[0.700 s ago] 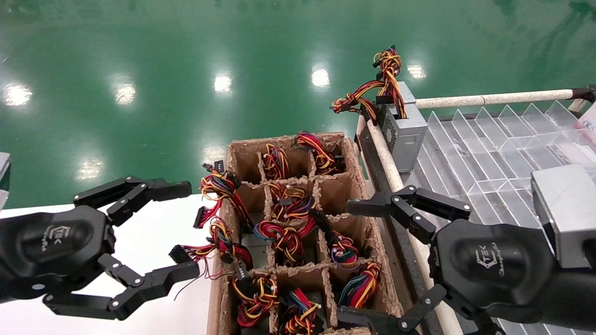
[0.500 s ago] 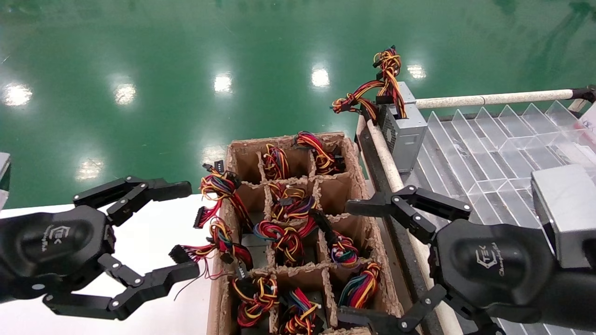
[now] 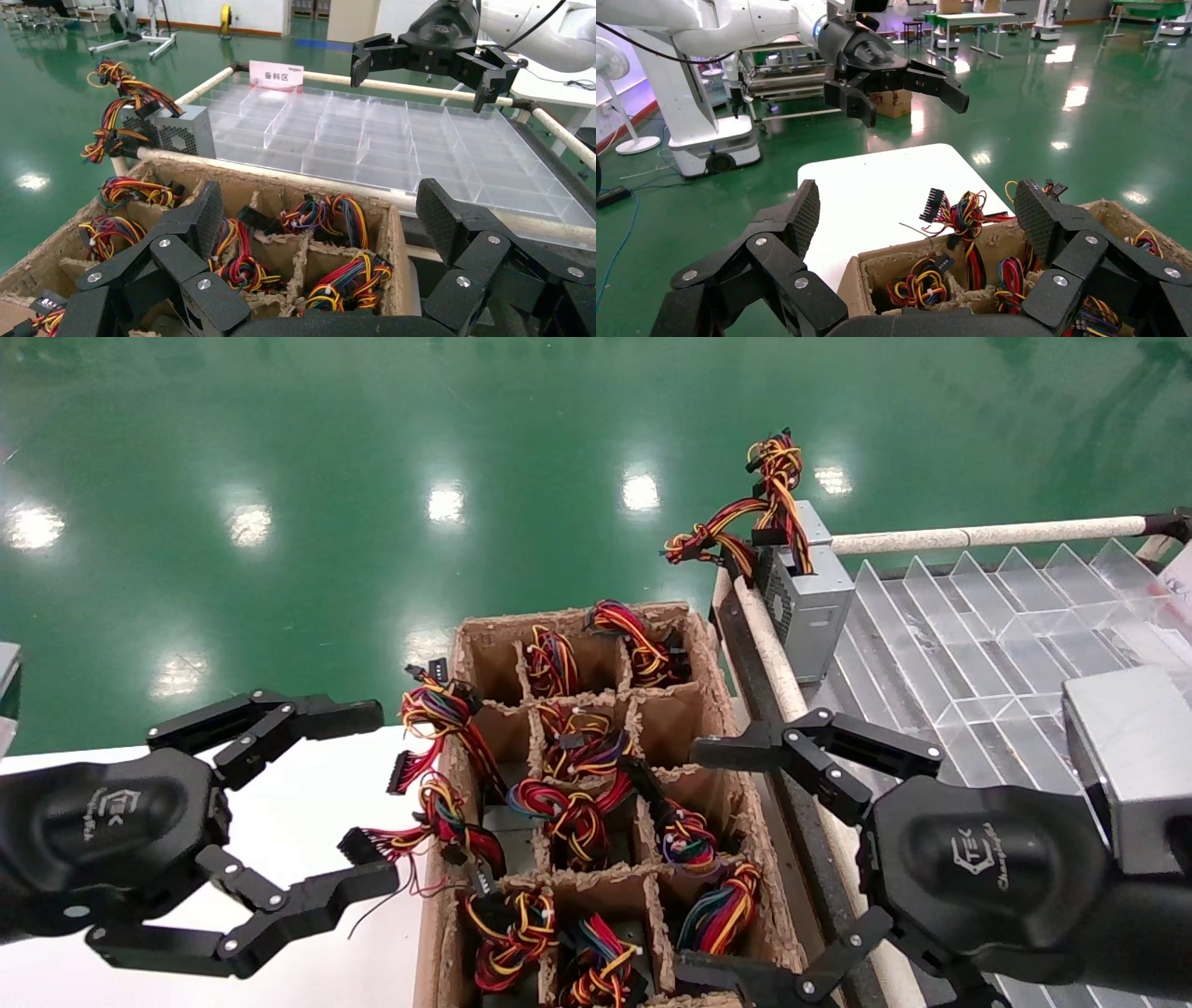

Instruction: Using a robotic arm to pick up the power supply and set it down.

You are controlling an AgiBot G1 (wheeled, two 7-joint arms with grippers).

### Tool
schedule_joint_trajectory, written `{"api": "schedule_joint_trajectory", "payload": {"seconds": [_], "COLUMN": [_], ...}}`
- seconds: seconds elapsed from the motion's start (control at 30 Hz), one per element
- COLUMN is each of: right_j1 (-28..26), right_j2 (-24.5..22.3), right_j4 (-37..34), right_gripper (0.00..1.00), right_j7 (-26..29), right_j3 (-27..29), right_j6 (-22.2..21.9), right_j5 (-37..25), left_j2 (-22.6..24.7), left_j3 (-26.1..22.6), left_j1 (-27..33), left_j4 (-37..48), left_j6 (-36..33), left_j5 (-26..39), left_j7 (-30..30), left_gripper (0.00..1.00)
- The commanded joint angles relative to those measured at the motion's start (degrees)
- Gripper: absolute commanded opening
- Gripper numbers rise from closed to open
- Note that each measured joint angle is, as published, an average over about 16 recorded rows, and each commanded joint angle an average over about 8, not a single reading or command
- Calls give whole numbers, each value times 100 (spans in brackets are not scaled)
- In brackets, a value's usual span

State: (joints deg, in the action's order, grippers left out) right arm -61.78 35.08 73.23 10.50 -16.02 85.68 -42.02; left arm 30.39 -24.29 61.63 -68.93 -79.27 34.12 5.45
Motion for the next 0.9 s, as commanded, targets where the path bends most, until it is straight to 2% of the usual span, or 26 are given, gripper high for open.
{"api": "schedule_joint_trajectory", "payload": {"seconds": [0.03,0.63,0.67,0.9], "right_j1": [0,0,0,-1], "right_j2": [0,0,0,-2], "right_j4": [0,0,0,6], "right_gripper": [100,100,100,100], "right_j7": [0,0,0,-2], "right_j3": [0,0,0,1], "right_j6": [0,0,0,-3], "right_j5": [0,0,0,-2], "left_j2": [0,0,0,0], "left_j3": [0,0,0,0], "left_j1": [0,0,0,0], "left_j4": [0,0,0,0], "left_j6": [0,0,0,0], "left_j5": [0,0,0,0], "left_j7": [0,0,0,0], "left_gripper": [100,100,97,10]}}
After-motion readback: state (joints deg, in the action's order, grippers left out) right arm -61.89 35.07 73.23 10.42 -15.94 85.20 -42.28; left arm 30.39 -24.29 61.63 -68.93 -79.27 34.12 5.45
